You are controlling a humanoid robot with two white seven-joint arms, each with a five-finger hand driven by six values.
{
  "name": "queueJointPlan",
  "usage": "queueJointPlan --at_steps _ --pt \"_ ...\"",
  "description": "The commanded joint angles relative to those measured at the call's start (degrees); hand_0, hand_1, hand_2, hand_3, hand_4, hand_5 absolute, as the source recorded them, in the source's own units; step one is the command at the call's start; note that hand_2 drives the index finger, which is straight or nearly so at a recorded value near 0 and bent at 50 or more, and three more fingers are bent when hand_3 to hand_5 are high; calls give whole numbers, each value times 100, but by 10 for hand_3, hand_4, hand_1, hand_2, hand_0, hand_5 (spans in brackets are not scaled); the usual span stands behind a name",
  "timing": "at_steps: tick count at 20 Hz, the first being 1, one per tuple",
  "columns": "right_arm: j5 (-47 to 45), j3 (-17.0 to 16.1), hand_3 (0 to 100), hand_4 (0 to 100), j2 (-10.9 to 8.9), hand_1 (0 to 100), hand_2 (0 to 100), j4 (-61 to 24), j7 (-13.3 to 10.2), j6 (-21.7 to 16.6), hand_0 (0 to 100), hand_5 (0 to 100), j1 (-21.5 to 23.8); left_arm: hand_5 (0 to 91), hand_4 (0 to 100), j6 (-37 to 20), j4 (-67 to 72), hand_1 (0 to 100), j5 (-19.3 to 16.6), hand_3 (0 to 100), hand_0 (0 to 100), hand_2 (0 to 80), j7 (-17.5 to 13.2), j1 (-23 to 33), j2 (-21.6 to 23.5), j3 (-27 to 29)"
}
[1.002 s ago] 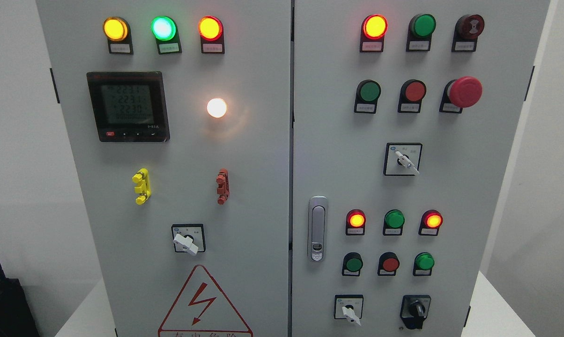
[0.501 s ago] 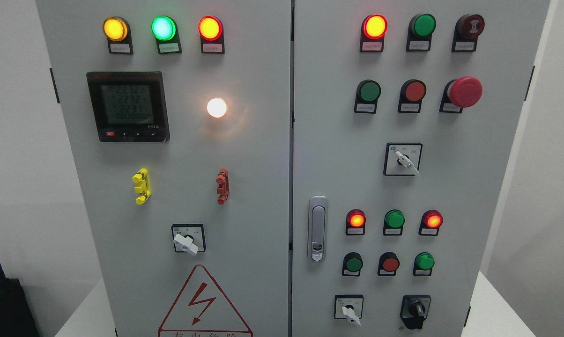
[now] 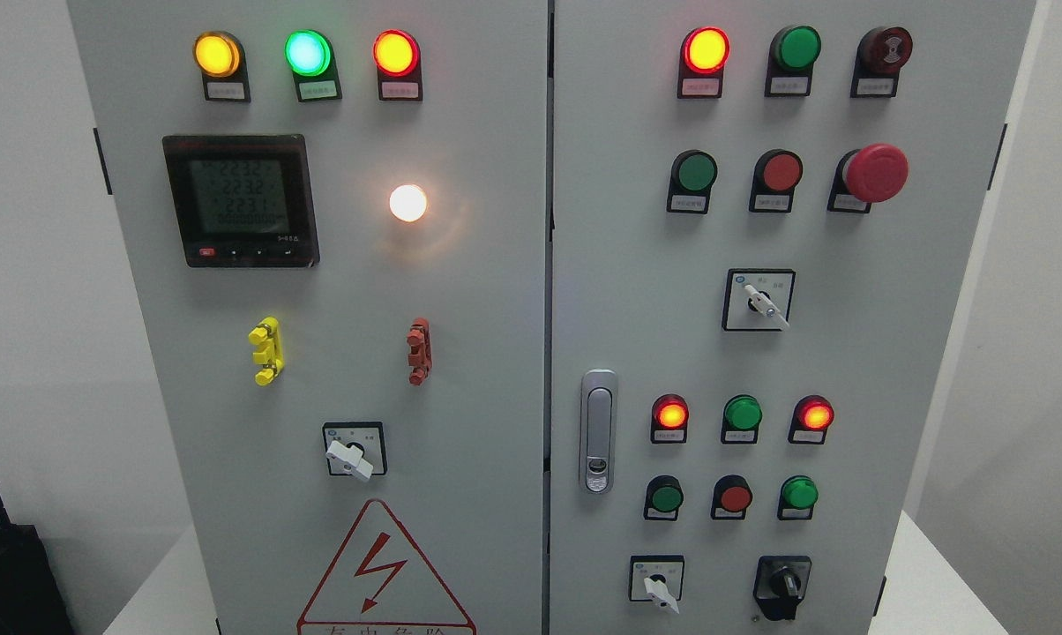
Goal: Trip black knob to open circuit
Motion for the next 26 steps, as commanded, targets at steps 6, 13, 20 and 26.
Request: queueJointPlan --at_steps 6,13,20,26 --pt "17 93 1000 948 127 65 0 -26 24 122 0 882 -274 0 0 8 -143 389 0 0 120 0 0 0 0 -2" --pt "17 181 1000 949 136 65 0 35 41 131 0 880 -318 0 0 -1 -143 389 0 0 120 0 0 0 0 -2" --pt "17 190 1000 950 136 65 0 140 41 131 0 879 -371 0 0 -1 -143 389 0 0 120 0 0 0 0 -2" --pt "8 181 1000 948 127 64 0 290 41 131 0 880 -458 0 0 -1 -143 389 0 0 120 0 0 0 0 -2"
